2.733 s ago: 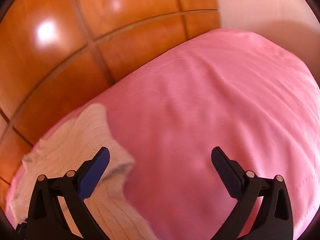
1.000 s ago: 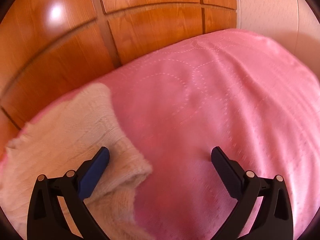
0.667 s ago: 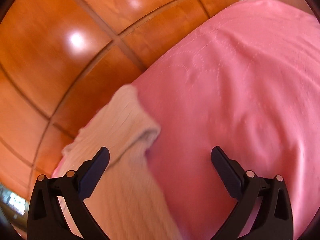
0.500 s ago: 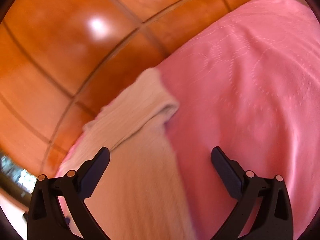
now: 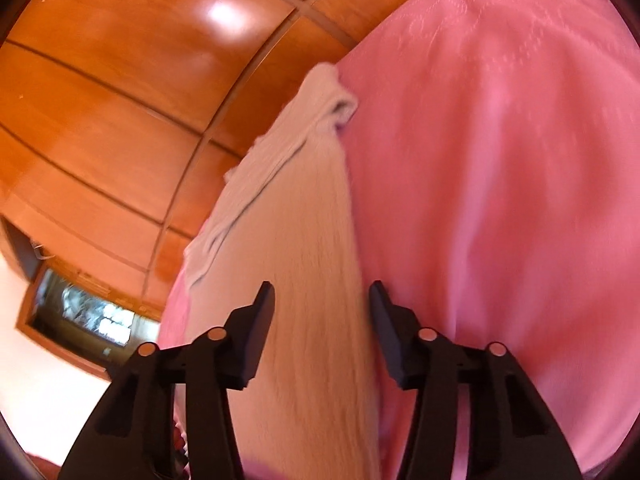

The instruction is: Fold small clothes

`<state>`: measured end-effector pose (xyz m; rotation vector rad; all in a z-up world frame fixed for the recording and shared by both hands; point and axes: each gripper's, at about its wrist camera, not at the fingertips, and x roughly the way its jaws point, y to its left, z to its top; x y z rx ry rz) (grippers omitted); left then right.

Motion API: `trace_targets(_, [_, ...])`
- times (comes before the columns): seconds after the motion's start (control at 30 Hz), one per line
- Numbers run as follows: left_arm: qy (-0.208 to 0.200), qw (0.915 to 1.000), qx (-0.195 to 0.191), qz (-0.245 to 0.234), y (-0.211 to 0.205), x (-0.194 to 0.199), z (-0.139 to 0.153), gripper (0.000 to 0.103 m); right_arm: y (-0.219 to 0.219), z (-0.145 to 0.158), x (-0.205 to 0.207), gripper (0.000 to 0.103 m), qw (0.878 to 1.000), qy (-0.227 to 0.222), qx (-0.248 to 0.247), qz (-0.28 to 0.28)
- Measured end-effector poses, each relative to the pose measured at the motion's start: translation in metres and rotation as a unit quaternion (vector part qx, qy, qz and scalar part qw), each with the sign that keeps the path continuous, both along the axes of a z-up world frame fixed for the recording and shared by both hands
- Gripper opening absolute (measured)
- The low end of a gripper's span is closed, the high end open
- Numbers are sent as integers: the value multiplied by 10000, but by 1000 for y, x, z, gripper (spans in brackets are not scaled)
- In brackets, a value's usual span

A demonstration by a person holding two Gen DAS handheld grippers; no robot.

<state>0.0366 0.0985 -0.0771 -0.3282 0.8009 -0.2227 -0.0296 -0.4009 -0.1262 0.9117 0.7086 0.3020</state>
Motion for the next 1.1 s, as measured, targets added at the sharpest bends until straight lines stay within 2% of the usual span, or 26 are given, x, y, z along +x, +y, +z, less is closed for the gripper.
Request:
trace_targets(0.13, [-58, 9981, 132, -595, -16, -22, -1, 60, 18, -2, -18, 48, 9990, -142, 186, 389])
trace_targets(0.17, [-9, 9974, 37, -714, -17, -24, -2, 55, 23, -5, -21, 48, 9981, -186, 293, 500])
trace_targets(0.2, [144, 9956, -251, -889, -18, -29, -6, 48, 28, -6, -21, 48, 9974, -193, 379, 589])
trace_targets(0.23, [214, 9946, -403, -927, -19, -32, -8, 48, 35, -10, -21, 46, 9968, -127, 378, 691])
trace_targets(0.27, [224, 9939, -493, -958, -20, -35, -8, 48, 43, -11, -22, 40, 9973, -89, 179, 713])
trace_targets(0.3, [240, 9930, -530, -1028, -21, -38, -8, 47, 48, -9, -22, 38, 9974, -128, -56, 706])
trace_targets(0.37, [304, 9934, -409, -1031, -25, -39, -7, 38, 54, -6, -20, 27, 9969, -150, -276, 723])
trace_targets(0.4, [393, 9933, -374, -1025, -26, -38, -6, 26, 55, -6, -19, 21, 9971, -97, -309, 693])
trace_targets(0.43, [489, 9916, -501, -1090, -26, -37, -7, 11, 55, -6, -19, 10, 9975, -49, -302, 643])
trace_targets(0.5, [688, 9865, -935, -1155, -21, -36, -9, 10, 54, -5, -23, 8, 9982, -212, -204, 530])
trace_targets(0.57, [650, 9846, -1136, -1161, -16, -40, -5, 9, 56, 2, -27, 8, 9974, -469, -113, 539])
trace_targets(0.67, [437, 9805, -1536, -1143, -5, -47, 11, 7, 59, 20, -35, 7, 9931, -992, 54, 630])
trace_targets(0.7, [308, 9797, -1604, -1165, -3, -51, 20, 6, 59, 31, -40, 7, 9891, -1302, 147, 678])
trace_targets(0.83, [-126, 9758, -1688, -1383, -1, -66, 48, 5, 58, 62, -60, 7, 9742, -2069, 390, 810])
trace_targets(1.0, [-439, 9628, -2110, -1630, 5, -81, 69, 5, 58, 92, -80, 7, 9594, -2595, 480, 999])
trace_targets(1.07, [-495, 9562, -2306, -1734, 10, -89, 79, 5, 58, 98, -88, 7, 9558, -2688, 556, 1059])
trace_targets(1.1, [-498, 9496, -2490, -1839, 14, -93, 84, 5, 57, 100, -91, 7, 9542, -2724, 598, 1086])
